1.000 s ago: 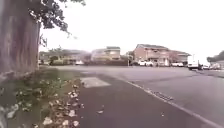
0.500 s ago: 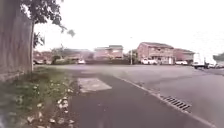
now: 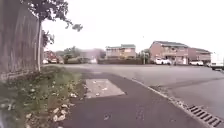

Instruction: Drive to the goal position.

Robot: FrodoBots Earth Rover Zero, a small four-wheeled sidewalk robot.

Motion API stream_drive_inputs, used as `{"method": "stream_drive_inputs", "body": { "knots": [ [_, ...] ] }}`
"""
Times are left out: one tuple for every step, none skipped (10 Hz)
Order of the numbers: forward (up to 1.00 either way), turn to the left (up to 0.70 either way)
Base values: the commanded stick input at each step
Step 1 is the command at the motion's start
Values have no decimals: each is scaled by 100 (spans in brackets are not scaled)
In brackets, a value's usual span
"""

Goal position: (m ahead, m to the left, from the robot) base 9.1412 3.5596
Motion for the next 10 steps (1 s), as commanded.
{"method": "stream_drive_inputs", "body": {
  "knots": [
    [100, 0],
    [100, 0],
    [100, 0],
    [100, 0],
    [100, 0],
    [100, 0],
    [100, 0],
    [100, 0],
    [100, 0],
    [100, 0]
  ]
}}
